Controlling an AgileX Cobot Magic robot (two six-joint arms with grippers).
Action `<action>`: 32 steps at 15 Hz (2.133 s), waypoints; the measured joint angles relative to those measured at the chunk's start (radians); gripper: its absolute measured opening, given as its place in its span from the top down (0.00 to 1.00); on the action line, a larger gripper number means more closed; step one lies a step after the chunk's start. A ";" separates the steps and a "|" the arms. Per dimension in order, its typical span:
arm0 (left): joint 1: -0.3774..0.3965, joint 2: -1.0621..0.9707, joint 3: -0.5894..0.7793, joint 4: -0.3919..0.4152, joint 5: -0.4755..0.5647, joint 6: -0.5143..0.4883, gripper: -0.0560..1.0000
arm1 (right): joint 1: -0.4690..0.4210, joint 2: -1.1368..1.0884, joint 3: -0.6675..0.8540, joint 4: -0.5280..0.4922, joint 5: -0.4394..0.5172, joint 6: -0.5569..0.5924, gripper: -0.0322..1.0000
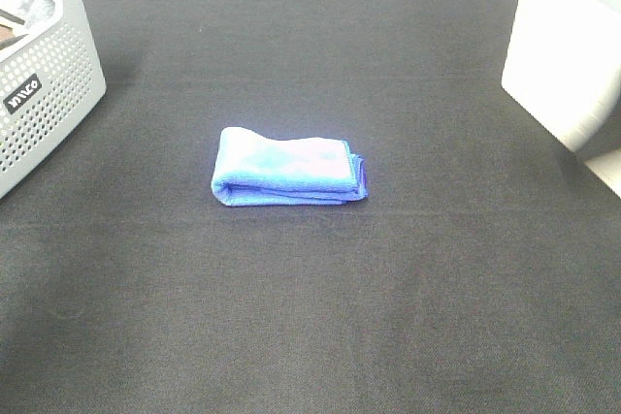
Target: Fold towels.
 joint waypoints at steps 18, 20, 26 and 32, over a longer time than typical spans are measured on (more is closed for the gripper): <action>0.000 -0.715 0.269 -0.061 -0.035 0.265 0.21 | 0.000 -0.621 0.237 -0.243 0.056 0.083 0.12; 0.000 -0.715 0.269 -0.061 -0.035 0.265 0.21 | 0.000 -0.621 0.237 -0.243 0.056 0.083 0.12; 0.057 -0.715 0.269 -0.062 -0.035 0.265 0.21 | 0.000 -0.621 0.237 -0.243 0.057 0.083 0.12; 0.165 -0.801 0.269 -0.062 -0.038 0.266 0.21 | -0.125 -0.707 0.237 -0.239 0.057 0.084 0.12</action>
